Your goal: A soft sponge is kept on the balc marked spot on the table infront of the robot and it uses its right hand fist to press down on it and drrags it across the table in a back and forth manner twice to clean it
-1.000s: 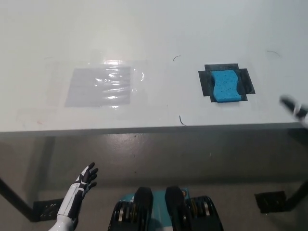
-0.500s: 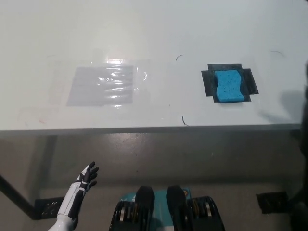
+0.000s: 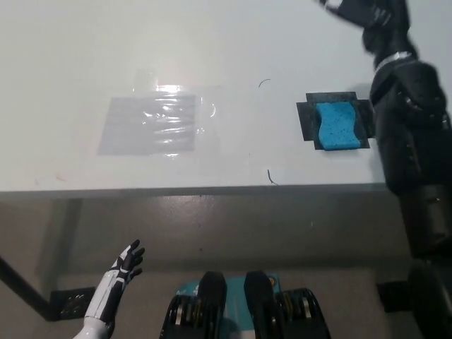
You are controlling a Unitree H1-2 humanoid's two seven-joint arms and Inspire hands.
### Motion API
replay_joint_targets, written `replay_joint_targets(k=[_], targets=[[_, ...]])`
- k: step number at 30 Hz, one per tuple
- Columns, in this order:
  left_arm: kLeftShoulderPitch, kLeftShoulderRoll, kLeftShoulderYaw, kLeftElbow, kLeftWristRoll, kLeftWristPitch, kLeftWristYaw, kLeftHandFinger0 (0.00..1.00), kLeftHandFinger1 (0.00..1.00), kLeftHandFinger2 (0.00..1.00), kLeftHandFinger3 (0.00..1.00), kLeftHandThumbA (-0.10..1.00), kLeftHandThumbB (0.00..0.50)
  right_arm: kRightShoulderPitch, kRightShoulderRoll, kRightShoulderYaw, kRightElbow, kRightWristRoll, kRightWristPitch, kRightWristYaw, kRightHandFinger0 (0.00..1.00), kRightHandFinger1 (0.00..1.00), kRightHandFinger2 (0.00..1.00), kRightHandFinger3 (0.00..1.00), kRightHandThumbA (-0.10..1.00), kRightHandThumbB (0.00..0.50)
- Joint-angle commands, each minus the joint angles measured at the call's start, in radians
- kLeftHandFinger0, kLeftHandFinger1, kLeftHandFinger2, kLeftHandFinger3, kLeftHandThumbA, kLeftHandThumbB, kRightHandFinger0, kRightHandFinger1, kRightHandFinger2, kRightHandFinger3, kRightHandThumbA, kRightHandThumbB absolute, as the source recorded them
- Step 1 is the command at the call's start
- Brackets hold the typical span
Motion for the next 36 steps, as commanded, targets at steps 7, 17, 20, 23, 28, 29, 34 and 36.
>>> replay_joint_targets(k=[7, 17, 20, 23, 28, 29, 34, 36], targets=[[-0.007, 0.016, -0.008, -0.039, 0.006, -0.062, -0.015, 1.00, 1.00, 1.00, 1.00, 1.00, 0.460, -0.155, -0.002, -0.024, 0.569, -0.010, -0.216, -0.039, 0.00, 0.00, 0.23, 0.18, 1.00, 0.262], [-0.015, 0.021, -0.019, -0.028, 0.021, -0.067, -0.012, 1.00, 1.00, 1.00, 1.00, 1.00, 0.465, -0.042, 0.001, -0.058, 0.655, 0.007, -0.213, -0.011, 0.00, 0.00, 0.16, 0.16, 1.00, 0.207], [-0.013, 0.019, -0.020, -0.028, 0.018, -0.064, -0.012, 1.00, 1.00, 1.00, 1.00, 1.00, 0.469, -0.010, 0.010, -0.042, 0.665, -0.015, -0.205, -0.017, 0.00, 0.00, 0.13, 0.13, 1.00, 0.181], [-0.011, 0.021, -0.019, -0.029, 0.016, -0.062, -0.013, 1.00, 1.00, 1.00, 1.00, 1.00, 0.471, 0.025, 0.020, -0.037, 0.672, -0.020, -0.211, -0.020, 0.00, 0.00, 0.14, 0.12, 1.00, 0.154], [-0.012, 0.025, -0.020, -0.027, 0.023, -0.062, -0.011, 1.00, 1.00, 1.00, 1.00, 1.00, 0.472, 0.044, 0.027, -0.034, 0.677, -0.024, -0.205, -0.037, 0.00, 0.00, 0.15, 0.08, 1.00, 0.179], [-0.013, 0.026, -0.019, -0.027, 0.021, -0.062, -0.012, 1.00, 1.00, 1.00, 1.00, 1.00, 0.468, 0.039, 0.030, -0.040, 0.675, -0.016, -0.208, -0.031, 0.00, 0.00, 0.16, 0.09, 1.00, 0.170], [-0.015, 0.026, -0.018, -0.030, 0.020, -0.058, -0.012, 1.00, 1.00, 1.00, 1.00, 1.00, 0.461, -0.009, 0.078, -0.052, 0.662, -0.001, -0.229, -0.001, 0.00, 0.00, 0.04, 0.00, 1.00, 0.203], [-0.019, 0.023, -0.019, -0.012, 0.023, -0.074, -0.010, 1.00, 1.00, 1.00, 1.00, 1.00, 0.461, -0.030, 0.118, -0.047, 0.654, -0.006, -0.231, 0.001, 0.00, 0.00, 0.00, 0.00, 1.00, 0.228]])
